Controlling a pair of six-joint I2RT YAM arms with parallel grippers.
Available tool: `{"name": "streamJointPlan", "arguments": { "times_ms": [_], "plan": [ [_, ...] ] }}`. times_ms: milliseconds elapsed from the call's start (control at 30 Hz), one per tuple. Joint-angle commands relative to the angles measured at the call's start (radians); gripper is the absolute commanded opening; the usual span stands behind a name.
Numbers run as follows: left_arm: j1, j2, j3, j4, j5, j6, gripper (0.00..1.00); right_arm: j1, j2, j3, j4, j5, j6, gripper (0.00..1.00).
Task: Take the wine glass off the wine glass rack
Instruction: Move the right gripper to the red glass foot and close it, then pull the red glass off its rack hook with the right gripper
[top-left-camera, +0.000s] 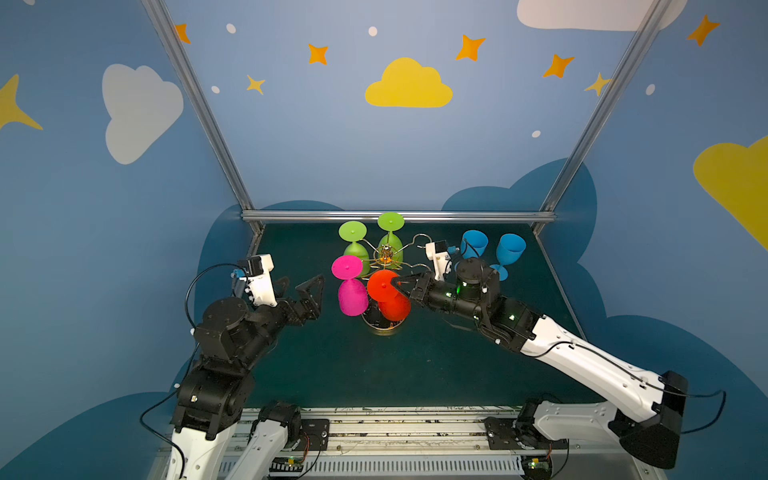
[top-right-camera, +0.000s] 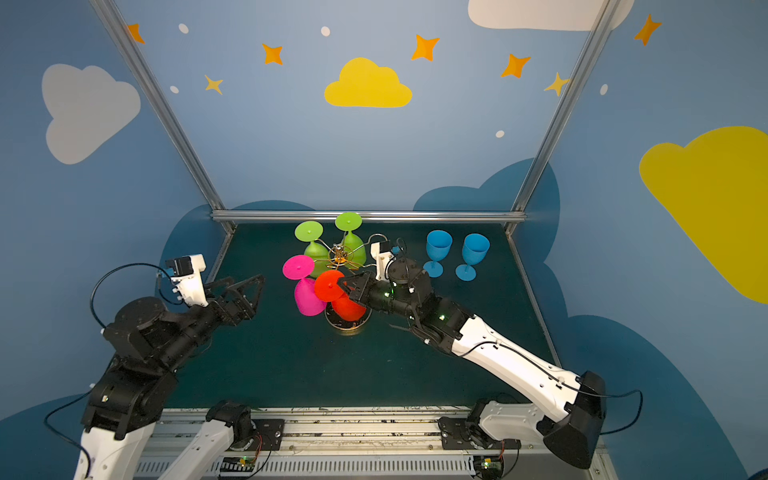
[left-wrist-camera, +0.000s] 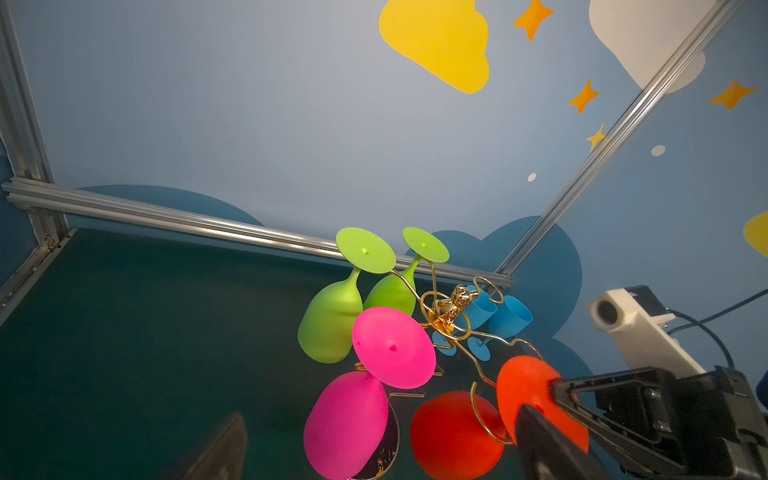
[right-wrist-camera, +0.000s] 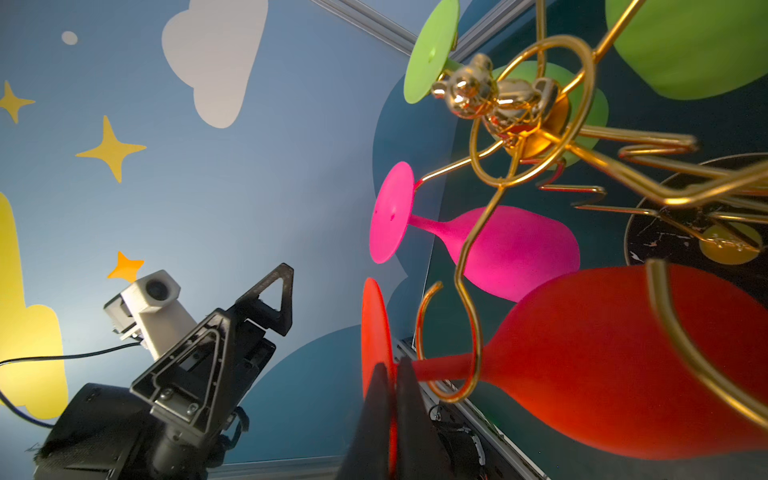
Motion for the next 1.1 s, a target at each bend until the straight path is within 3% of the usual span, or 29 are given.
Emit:
{"name": "streamJointPlan", "arguments": {
  "times_ms": [0, 1067],
  "plan": [
    [0.003, 0.000, -0.003, 0.034, 0.015, -0.011, 0.99, -0.007, -0.029, 0.035, 0.006, 0.000, -0.026, 0.00],
    [0.003, -0.018, 0.015, 0.016, -0.008, 0.008, 0.99, -0.019, 0.088, 0.089, 0.059, 0.017, -0.028, 0.00]
  ]
}}
